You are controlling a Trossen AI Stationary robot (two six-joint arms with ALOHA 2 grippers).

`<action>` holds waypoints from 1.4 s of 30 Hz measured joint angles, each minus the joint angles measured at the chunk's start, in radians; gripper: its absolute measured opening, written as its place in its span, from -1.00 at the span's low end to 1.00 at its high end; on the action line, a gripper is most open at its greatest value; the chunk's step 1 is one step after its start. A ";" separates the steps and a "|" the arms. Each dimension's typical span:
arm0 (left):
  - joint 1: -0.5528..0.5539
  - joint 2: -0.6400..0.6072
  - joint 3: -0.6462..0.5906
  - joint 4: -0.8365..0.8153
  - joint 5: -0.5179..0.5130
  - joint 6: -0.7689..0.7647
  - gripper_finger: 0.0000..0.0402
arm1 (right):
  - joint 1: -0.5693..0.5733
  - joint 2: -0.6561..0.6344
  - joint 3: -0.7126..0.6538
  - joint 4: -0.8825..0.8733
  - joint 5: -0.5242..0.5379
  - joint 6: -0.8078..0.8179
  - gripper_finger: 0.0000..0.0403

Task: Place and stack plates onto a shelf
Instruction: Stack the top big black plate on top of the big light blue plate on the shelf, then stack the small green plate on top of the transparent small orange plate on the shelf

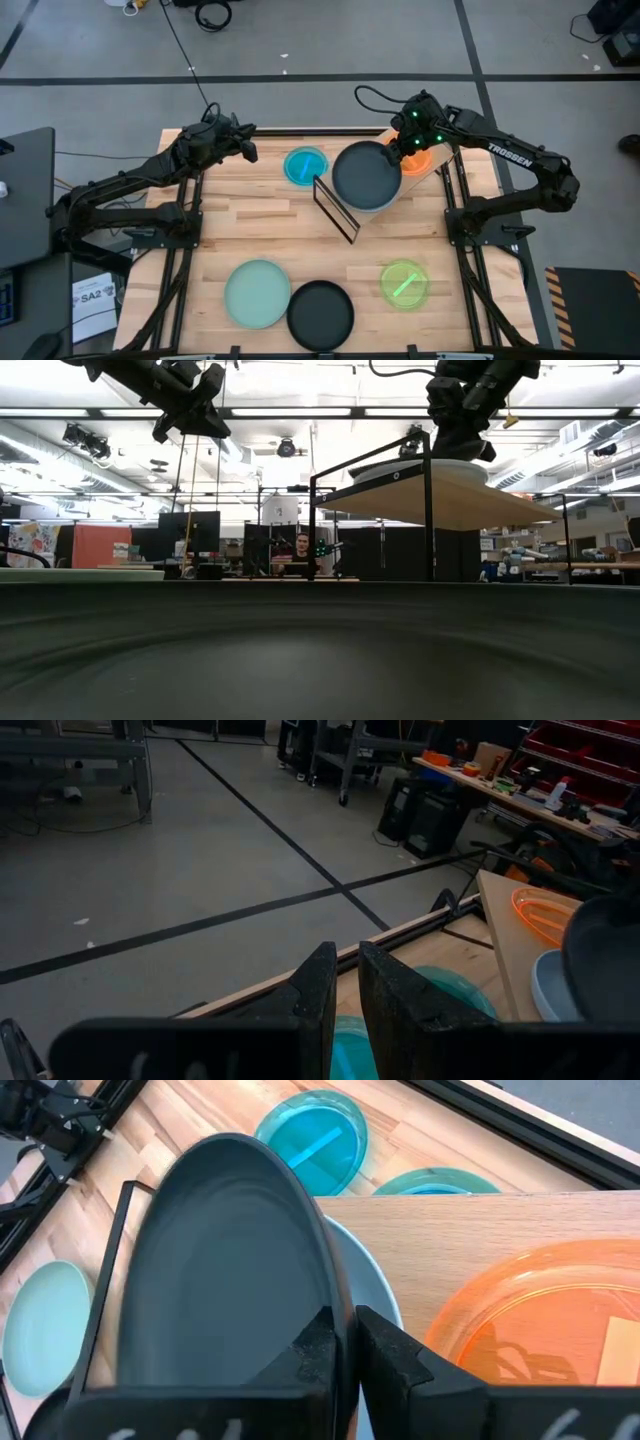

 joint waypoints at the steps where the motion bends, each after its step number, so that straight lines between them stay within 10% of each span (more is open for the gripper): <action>1: 0.000 0.000 0.000 0.000 0.000 0.000 -0.74 | 0.000 0.000 0.000 0.001 0.000 0.000 -0.74; 42: 0.000 0.000 0.000 0.000 0.000 0.000 -0.74 | 0.000 -0.002 0.000 0.004 0.128 -0.002 -0.50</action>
